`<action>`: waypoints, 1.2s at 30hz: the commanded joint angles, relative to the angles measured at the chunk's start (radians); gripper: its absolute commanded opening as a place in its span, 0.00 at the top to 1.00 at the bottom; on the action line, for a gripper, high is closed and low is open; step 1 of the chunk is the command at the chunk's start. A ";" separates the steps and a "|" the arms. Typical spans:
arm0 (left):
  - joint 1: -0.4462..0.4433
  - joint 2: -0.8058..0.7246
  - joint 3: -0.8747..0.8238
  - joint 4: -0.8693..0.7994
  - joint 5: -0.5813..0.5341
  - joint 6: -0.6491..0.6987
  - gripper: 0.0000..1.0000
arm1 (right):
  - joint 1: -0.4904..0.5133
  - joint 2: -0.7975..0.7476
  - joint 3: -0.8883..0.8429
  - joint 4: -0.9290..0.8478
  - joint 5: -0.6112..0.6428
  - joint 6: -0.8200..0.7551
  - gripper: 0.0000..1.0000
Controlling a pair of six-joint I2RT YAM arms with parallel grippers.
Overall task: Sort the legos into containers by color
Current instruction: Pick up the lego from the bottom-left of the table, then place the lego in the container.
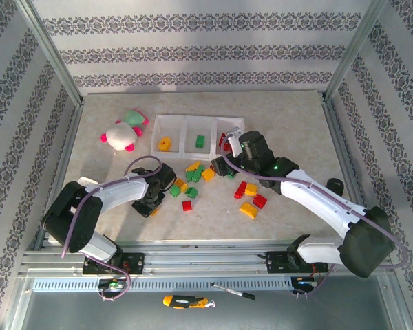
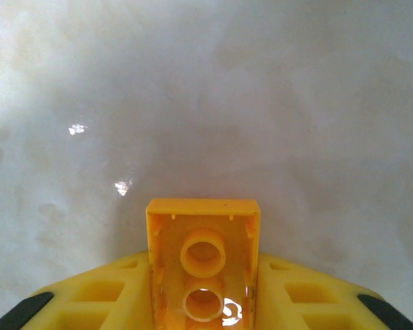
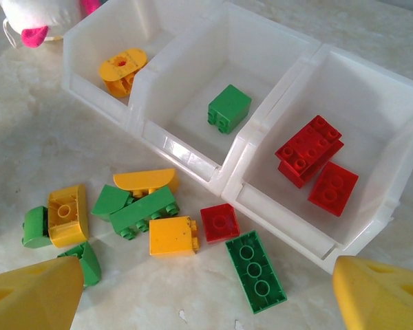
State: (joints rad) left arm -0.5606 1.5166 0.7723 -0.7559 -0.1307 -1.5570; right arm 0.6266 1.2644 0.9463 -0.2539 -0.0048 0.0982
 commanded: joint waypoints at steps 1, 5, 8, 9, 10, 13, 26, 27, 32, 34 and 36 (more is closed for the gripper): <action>0.013 0.007 -0.011 0.023 0.015 0.033 0.66 | 0.016 -0.035 0.000 -0.004 0.018 0.007 0.07; 0.012 -0.034 0.053 -0.035 -0.044 0.089 0.66 | 0.022 -0.055 0.002 -0.004 0.007 0.015 0.07; 0.020 -0.067 0.121 -0.055 -0.092 0.160 0.66 | 0.033 -0.063 0.003 -0.004 -0.004 0.015 0.07; 0.024 -0.076 0.146 -0.054 -0.107 0.184 0.66 | 0.037 -0.065 0.003 -0.002 -0.008 0.016 0.07; 0.032 -0.080 0.168 -0.051 -0.118 0.207 0.66 | 0.044 -0.064 0.003 0.002 -0.009 0.016 0.07; 0.067 -0.076 0.233 -0.016 -0.139 0.285 0.68 | 0.062 -0.066 0.002 0.016 -0.008 0.020 0.07; 0.211 0.260 0.661 0.106 -0.062 0.522 0.69 | 0.115 -0.046 0.005 0.051 0.037 0.045 0.07; 0.214 0.290 0.693 0.107 -0.058 0.533 0.69 | 0.116 -0.049 0.003 0.051 0.040 0.046 0.07; 0.227 0.446 0.859 0.090 -0.030 0.575 0.69 | 0.122 -0.056 0.003 0.063 0.051 0.057 0.07; 0.230 0.510 0.934 0.065 -0.022 0.591 0.69 | 0.126 -0.056 0.004 0.067 0.053 0.061 0.07; 0.231 0.559 0.995 0.047 -0.012 0.605 0.69 | 0.130 -0.056 0.005 0.067 0.060 0.063 0.07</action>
State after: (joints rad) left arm -0.3447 2.0346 1.6947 -0.6579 -0.1600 -1.0100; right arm 0.7425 1.2201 0.9463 -0.2203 0.0292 0.1390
